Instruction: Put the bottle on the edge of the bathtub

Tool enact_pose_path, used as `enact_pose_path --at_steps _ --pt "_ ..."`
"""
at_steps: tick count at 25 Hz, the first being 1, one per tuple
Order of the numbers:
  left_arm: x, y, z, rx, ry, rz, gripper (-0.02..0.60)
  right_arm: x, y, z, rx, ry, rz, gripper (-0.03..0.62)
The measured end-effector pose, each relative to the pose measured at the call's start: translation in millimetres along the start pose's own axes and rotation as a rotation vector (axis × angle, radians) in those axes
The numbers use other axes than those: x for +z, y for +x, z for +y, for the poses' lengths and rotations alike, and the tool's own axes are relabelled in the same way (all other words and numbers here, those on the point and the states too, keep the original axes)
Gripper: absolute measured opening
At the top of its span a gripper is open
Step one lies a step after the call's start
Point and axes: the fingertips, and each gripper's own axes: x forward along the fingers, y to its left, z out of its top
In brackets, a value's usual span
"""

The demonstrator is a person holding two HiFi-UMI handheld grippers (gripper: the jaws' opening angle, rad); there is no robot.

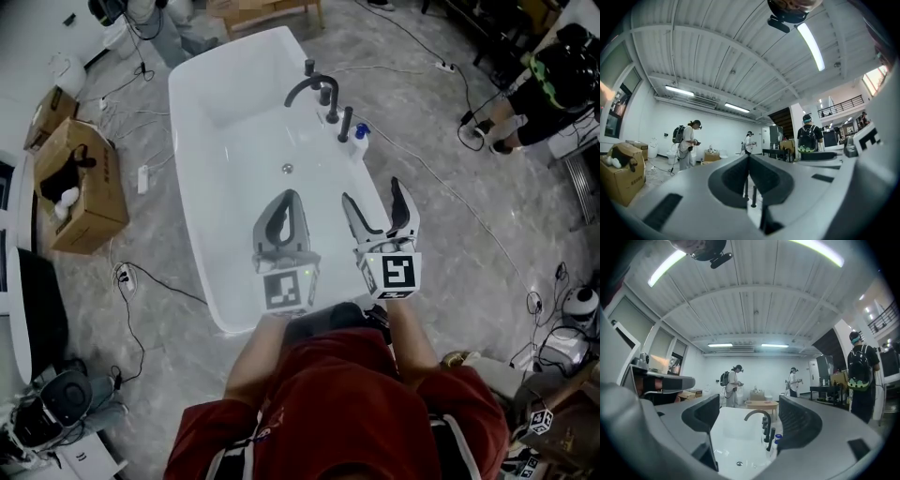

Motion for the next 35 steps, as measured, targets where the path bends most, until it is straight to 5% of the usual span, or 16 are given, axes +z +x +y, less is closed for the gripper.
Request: enact_pose_path --at_steps 8,22,29,35 --pt "13 -31 27 0.024 -0.017 0.003 0.015 41 -28 35 -0.03 -0.01 -0.062 0.387" --pt "34 -56 34 -0.045 0.042 -0.017 0.015 57 -44 65 -0.04 0.014 -0.052 0.382" --pt "37 -60 45 -0.041 0.045 -0.032 0.017 60 -41 76 -0.039 0.0 -0.055 0.243" --pt "37 -61 52 -0.027 0.038 -0.025 0.015 71 -35 85 -0.018 -0.011 -0.084 0.058"
